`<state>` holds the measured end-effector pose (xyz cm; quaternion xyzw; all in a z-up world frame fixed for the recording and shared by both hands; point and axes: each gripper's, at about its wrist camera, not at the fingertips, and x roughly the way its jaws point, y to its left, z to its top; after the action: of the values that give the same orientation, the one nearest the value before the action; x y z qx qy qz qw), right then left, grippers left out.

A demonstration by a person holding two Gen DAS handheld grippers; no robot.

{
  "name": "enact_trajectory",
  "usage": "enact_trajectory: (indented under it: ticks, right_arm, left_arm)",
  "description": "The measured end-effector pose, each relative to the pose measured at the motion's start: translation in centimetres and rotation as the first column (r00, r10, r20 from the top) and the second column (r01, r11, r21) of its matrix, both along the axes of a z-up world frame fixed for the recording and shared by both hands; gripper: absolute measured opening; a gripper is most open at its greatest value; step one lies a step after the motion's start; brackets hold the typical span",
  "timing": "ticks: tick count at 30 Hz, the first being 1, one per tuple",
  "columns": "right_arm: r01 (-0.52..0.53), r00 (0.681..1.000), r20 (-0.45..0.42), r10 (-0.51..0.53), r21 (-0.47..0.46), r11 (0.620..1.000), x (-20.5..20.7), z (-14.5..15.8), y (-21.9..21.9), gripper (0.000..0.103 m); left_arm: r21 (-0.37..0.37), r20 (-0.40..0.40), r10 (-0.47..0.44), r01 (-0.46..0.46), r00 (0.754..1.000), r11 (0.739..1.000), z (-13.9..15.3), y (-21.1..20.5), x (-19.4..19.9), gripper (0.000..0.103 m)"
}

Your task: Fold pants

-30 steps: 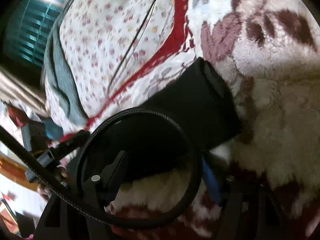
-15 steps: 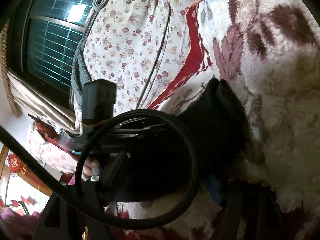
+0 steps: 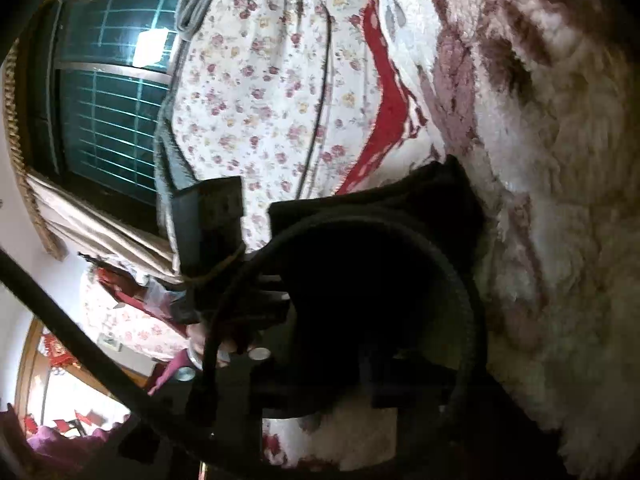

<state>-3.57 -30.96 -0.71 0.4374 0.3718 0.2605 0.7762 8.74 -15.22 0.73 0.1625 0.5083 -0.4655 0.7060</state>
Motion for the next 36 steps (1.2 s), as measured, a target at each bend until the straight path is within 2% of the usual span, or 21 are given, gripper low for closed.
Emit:
enact_trajectory:
  ticks: [3,5,7,11,12,14,16,19,21,26,29,31,34,36]
  right_arm:
    - [-0.003,0.999,-0.034,0.002,-0.033,0.999,-0.1,0.0,0.1,0.018]
    - [0.021,0.997,-0.069,-0.024,-0.048,0.999,-0.2,0.2,0.0,0.021]
    - [0.058,0.993,-0.097,-0.062,-0.041,0.997,-0.3,0.4,-0.3,0.044]
    - [0.11,0.987,-0.114,-0.113,-0.032,0.993,-0.1,0.4,-0.7,0.046]
    - [0.111,0.987,-0.111,-0.115,-0.04,0.993,0.2,0.4,-0.7,0.044]
    - [0.1,0.987,-0.119,-0.107,-0.059,0.993,0.8,0.1,-0.6,0.033]
    - [0.105,0.99,-0.088,-0.108,-0.035,0.994,1.1,0.0,-0.9,0.018]
    - [0.09,0.993,-0.073,-0.091,-0.018,0.996,0.9,0.0,-0.9,0.013]
    - [0.079,0.995,-0.066,-0.079,0.005,0.997,0.9,0.1,-1.0,0.012]
    - [0.05,0.999,-0.025,-0.048,0.088,0.995,0.7,1.0,-1.0,0.011]
    - [-0.006,0.999,0.045,0.001,0.109,0.994,0.6,3.2,-0.3,0.008]
    - [-0.044,0.996,0.084,0.038,0.07,0.997,0.8,4.8,0.7,0.008]
    - [-0.084,0.99,0.121,0.079,0.038,0.996,1.4,6.4,2.0,0.008]
    - [-0.059,0.991,0.121,0.055,0.032,0.998,1.2,6.8,2.1,0.008]
  left_arm:
    - [-0.005,-0.001,0.004,-0.004,1.0,1.0,0.1,0.1,0.0,0.051]
    - [0.001,-0.01,0.009,-0.009,1.0,1.0,0.2,0.2,0.1,0.052]
    - [0.009,-0.025,0.008,-0.007,1.0,1.0,0.3,0.0,0.4,0.053]
    - [0.018,-0.03,-0.012,0.013,0.999,1.0,0.7,0.7,0.8,0.059]
    - [0.019,-0.026,-0.017,0.018,1.0,1.0,0.5,0.8,0.9,0.061]
    - [0.024,-0.009,-0.028,0.028,1.0,0.999,0.3,0.8,0.7,0.063]
    - [0.036,0.002,-0.037,0.037,0.999,0.999,0.2,0.6,0.3,0.062]
    - [0.024,0.027,-0.045,0.045,0.999,0.999,0.2,0.5,-0.1,0.05]
    - [-0.014,0.004,-0.058,0.058,0.998,0.998,0.5,0.6,-0.3,0.027]
    - [-0.038,0.02,-0.01,0.011,1.0,0.999,1.2,1.0,-1.0,0.014]
    - [-0.086,0.041,0.039,-0.035,0.998,0.996,3.1,2.7,-0.9,0.013]
    - [-0.132,0.037,0.062,-0.056,0.997,0.99,4.5,4.0,-0.7,0.013]
    - [-0.141,0.065,0.104,-0.095,0.992,0.985,5.8,5.5,-1.4,0.013]
    - [-0.145,0.074,0.129,-0.117,0.989,0.983,6.3,6.3,-1.8,0.013]
